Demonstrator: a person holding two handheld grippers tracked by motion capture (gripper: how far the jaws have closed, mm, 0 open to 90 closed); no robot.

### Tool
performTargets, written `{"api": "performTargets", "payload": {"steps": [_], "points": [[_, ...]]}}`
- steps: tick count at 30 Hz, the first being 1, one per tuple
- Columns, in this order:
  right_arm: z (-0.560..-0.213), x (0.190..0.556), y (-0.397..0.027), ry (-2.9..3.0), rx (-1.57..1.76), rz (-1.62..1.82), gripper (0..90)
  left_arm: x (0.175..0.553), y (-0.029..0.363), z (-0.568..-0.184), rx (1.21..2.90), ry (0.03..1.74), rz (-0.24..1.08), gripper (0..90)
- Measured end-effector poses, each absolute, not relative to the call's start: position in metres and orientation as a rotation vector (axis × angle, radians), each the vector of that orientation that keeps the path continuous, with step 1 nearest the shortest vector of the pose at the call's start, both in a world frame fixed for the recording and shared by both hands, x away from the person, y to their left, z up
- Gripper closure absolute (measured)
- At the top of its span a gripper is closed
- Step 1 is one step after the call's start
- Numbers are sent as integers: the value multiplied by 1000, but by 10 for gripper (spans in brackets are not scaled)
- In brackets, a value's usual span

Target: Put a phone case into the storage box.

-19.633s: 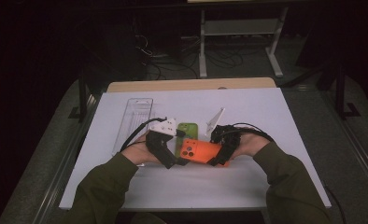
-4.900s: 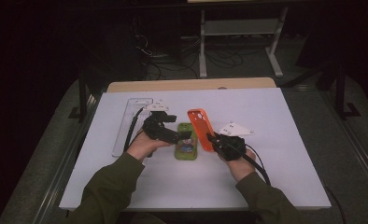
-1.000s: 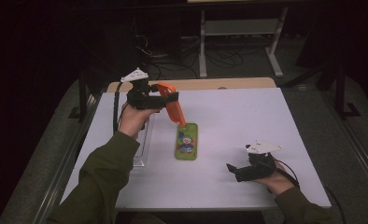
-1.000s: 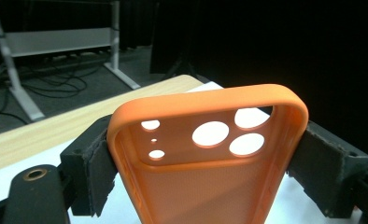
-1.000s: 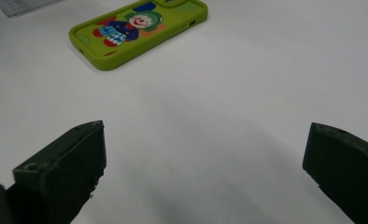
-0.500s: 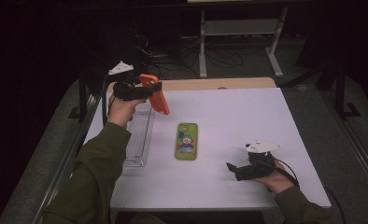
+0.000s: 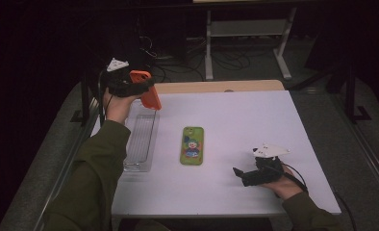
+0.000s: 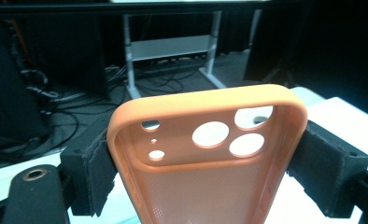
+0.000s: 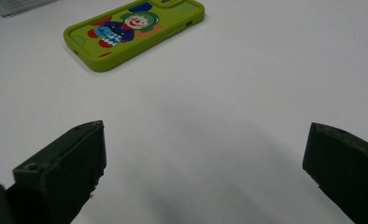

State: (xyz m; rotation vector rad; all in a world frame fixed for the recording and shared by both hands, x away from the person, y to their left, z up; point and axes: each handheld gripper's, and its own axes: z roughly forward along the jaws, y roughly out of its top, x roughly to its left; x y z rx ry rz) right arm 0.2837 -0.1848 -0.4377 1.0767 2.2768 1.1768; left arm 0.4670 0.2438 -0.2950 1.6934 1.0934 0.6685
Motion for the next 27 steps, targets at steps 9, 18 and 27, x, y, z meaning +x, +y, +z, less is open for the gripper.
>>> {"api": "performTargets", "payload": {"steps": [9,18,27], "points": [[-437,283,-185,2275,1088,1184,0,477,247,-306,1680,1233,773,159],[-436,283,-185,2273,1079,1186,0,488,243,-326,1693,1342,823,157],[-436,284,-185,2273,1074,1183,0,499,242,-346,1719,1409,836,155]]}}
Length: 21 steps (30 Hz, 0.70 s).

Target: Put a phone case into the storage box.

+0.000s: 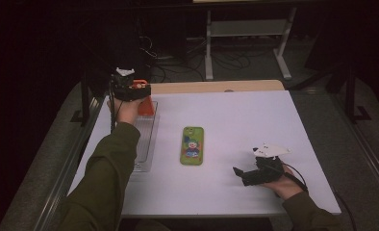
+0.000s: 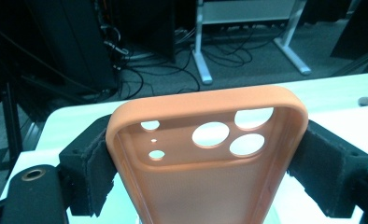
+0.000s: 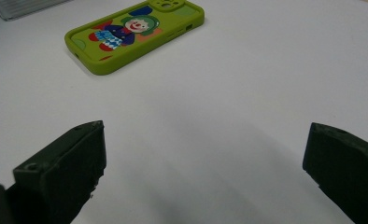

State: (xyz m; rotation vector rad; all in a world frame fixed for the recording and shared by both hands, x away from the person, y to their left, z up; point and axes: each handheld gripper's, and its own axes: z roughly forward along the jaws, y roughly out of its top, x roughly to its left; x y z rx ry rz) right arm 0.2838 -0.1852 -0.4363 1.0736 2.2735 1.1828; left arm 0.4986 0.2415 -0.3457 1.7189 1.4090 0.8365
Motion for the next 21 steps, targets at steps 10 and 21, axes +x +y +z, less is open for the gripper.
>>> {"api": "performTargets", "payload": {"steps": [10,21], "points": [[-436,283,-185,2274,1078,1186,0,505,241,-357,1733,1439,843,151],[-436,284,-184,2275,1076,1184,0,507,240,-362,1768,1423,835,140]]}}
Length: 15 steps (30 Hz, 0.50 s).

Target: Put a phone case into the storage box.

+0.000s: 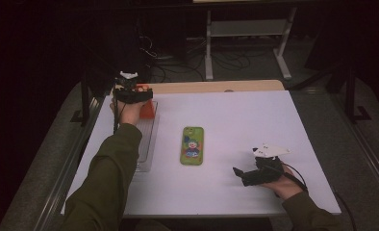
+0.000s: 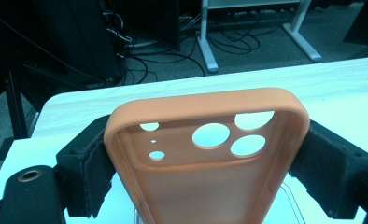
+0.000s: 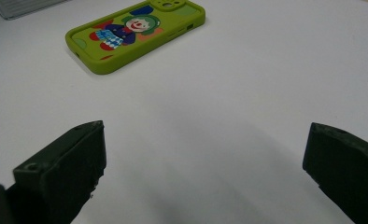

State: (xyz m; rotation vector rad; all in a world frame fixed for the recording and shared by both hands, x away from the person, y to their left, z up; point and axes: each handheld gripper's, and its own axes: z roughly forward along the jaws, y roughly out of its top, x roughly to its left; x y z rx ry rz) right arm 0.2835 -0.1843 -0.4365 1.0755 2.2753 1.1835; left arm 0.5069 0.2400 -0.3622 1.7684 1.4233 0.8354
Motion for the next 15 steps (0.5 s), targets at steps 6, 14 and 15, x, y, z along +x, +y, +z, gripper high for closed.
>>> {"api": "performTargets", "payload": {"steps": [6,14,15], "points": [[-436,283,-184,2276,1080,1183,0,508,242,-363,1748,1427,822,28],[-436,283,-184,2274,1079,1183,0,502,247,-353,1732,1389,796,0],[-436,283,-184,2275,1079,1183,0,500,250,-352,1752,1384,797,0]]}}
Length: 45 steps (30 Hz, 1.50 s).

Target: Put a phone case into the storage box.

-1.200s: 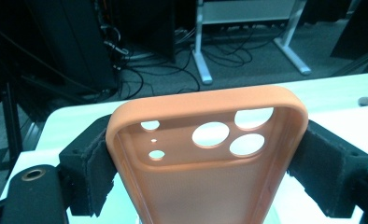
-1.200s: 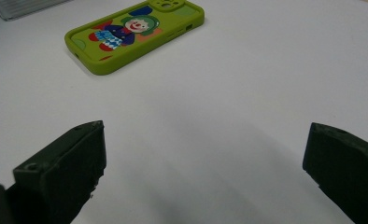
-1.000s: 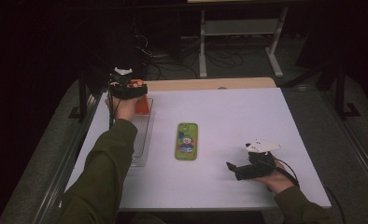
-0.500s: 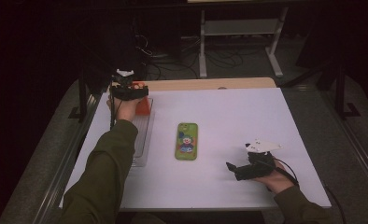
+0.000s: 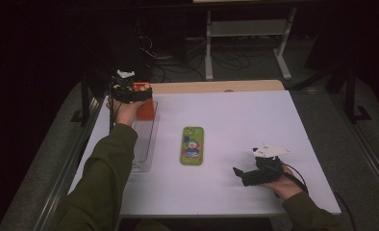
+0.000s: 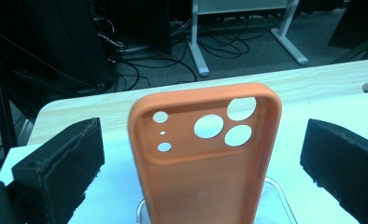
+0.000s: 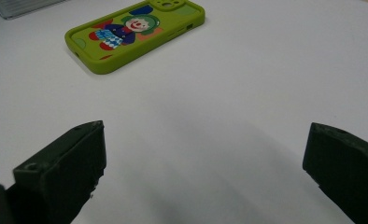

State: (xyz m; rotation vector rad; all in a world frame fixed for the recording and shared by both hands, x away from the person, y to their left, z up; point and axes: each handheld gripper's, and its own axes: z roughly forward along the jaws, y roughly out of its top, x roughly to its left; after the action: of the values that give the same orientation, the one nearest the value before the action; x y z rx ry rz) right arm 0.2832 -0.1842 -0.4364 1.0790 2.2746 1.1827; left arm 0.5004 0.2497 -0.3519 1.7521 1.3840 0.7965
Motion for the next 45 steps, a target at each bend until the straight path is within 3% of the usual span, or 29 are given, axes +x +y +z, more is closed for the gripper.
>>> {"api": "performTargets", "payload": {"steps": [11,26,33,45], "points": [[-436,284,-184,2272,1083,1182,0,479,257,-335,1836,1286,713,0],[-437,284,-184,2271,1086,1181,0,441,232,-325,1948,1083,537,4],[-436,284,-184,2272,1078,1179,0,428,219,-338,2009,985,427,185],[-436,284,-184,2271,1074,1179,0,403,185,-359,2143,855,284,672]]}}
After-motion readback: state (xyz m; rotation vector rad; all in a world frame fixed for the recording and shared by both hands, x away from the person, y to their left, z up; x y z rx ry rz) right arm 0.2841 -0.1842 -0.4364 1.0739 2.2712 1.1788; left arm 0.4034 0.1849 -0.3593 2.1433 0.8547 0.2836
